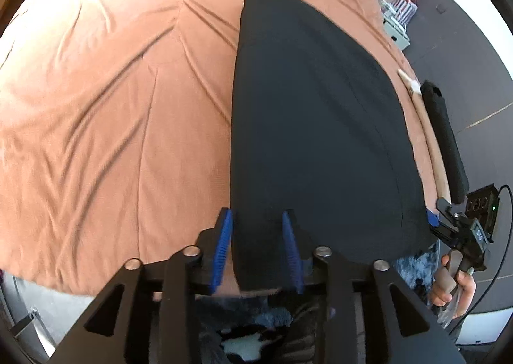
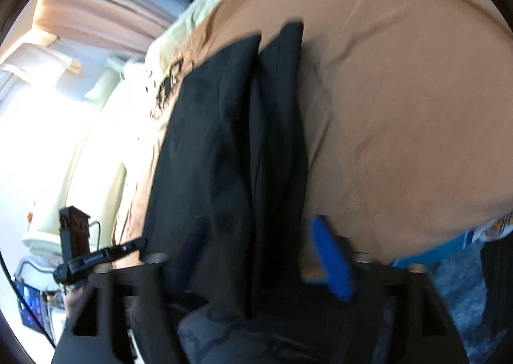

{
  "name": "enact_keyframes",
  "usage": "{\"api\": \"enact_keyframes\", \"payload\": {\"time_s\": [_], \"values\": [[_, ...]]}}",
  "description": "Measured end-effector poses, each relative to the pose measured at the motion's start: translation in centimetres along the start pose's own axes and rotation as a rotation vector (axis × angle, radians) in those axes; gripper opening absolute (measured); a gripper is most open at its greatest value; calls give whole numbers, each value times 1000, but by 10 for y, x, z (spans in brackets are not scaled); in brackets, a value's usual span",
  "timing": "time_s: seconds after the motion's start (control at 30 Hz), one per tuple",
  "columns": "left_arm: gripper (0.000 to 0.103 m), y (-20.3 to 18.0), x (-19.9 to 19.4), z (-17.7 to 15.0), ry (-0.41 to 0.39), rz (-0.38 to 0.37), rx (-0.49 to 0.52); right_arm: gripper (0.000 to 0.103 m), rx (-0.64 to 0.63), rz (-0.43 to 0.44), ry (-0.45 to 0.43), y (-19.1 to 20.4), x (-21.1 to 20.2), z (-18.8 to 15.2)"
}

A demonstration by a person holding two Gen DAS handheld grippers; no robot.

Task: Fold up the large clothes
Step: 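Grasp the end of the folded black bundle with both tools, then lift the folded black bundle with both tools and carry it across the bed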

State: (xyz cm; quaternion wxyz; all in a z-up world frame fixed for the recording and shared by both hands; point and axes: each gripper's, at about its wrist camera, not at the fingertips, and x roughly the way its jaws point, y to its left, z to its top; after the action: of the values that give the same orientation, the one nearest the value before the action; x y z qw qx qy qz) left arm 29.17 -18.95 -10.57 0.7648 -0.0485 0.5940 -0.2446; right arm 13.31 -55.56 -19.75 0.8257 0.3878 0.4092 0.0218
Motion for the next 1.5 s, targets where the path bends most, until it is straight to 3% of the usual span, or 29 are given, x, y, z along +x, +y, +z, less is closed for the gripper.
{"api": "enact_keyframes", "payload": {"time_s": [0.07,0.1,0.3,0.63,0.93,1.2,1.23,1.3,1.5], "values": [[56,0,1,13,-24,-7,-11,85,3,11,-22,-4,-5,13],[57,1,1,17,-34,-10,-18,86,4,16,-23,-5,-4,20],[57,4,17,53,-55,-25,-33,92,-6,51,-3,-13,15,59],[57,0,47,108,-59,-49,-16,92,-5,103,43,-22,62,107],[57,2,70,141,-50,-58,-18,92,-22,120,71,-21,97,144],[57,3,90,156,-40,-95,-42,92,-21,178,127,-26,120,157],[57,2,91,158,-41,-96,-45,90,-19,189,133,-25,121,157],[51,-1,91,158,-46,-91,-44,66,-19,221,155,-22,126,156],[33,-9,82,156,-61,-75,-27,22,-60,185,168,-13,130,152]]}}
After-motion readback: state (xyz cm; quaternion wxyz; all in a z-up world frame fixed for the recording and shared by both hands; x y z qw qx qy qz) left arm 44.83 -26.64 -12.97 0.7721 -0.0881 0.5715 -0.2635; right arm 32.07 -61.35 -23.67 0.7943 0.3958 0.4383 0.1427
